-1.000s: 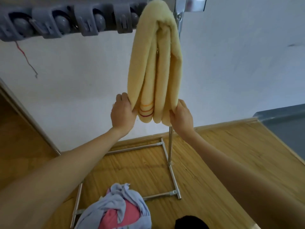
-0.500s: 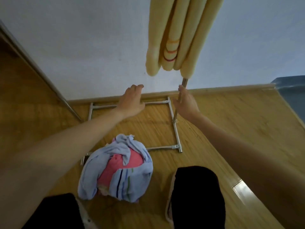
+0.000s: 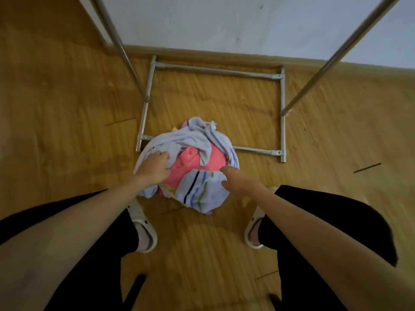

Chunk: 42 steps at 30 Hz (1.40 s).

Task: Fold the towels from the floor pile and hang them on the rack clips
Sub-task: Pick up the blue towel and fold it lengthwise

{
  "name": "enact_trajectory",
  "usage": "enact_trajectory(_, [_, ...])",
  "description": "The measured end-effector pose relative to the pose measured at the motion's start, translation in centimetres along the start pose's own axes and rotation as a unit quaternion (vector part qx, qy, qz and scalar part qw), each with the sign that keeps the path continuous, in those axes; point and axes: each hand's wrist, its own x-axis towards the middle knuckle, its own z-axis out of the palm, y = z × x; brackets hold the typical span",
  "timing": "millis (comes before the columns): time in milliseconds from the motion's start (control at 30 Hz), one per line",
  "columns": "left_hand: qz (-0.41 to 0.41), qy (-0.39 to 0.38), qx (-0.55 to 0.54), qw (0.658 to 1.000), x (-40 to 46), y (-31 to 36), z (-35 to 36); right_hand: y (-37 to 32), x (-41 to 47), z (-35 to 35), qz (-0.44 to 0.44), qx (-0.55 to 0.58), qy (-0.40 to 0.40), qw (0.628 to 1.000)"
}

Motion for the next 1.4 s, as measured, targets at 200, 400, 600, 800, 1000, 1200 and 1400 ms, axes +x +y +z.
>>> enact_trajectory(200, [-0.017, -0.052, -0.139, 0.989, 0.6, -1.3, 7.4, -2.2, 4.0, 4.5, -0.055, 0.013, 0.061, 0.997])
enact_trajectory(400, [-0.032, 0.006, -0.158, 0.987, 0.9, -0.6, 11.1, -3.8, 6.6, 7.1, -0.049, -0.028, 0.163, 0.985])
enact_trajectory(600, [-0.041, 0.029, -0.211, 0.976, 0.6, -0.8, 12.0, -4.0, 5.7, 6.8, -0.097, -0.004, 0.185, 0.978])
enact_trajectory(800, [-0.017, -0.019, -0.333, 0.942, -2.3, 0.5, 10.4, -4.1, 1.9, 3.0, -0.073, 0.216, 0.191, 0.955])
enact_trajectory(1000, [0.036, 0.045, -0.328, 0.943, -5.2, 3.3, 6.0, -5.0, -3.4, -0.2, -0.081, 0.275, 0.199, 0.937])
enact_trajectory(1200, [0.114, 0.148, -0.334, 0.924, -11.1, 7.8, -0.7, -8.2, -12.4, -4.6, -0.152, 0.328, 0.310, 0.879])
enact_trajectory(1400, [0.153, 0.184, -0.315, 0.919, -16.5, 11.8, -4.8, -11.6, -19.5, -8.7, -0.217, 0.349, 0.410, 0.814])
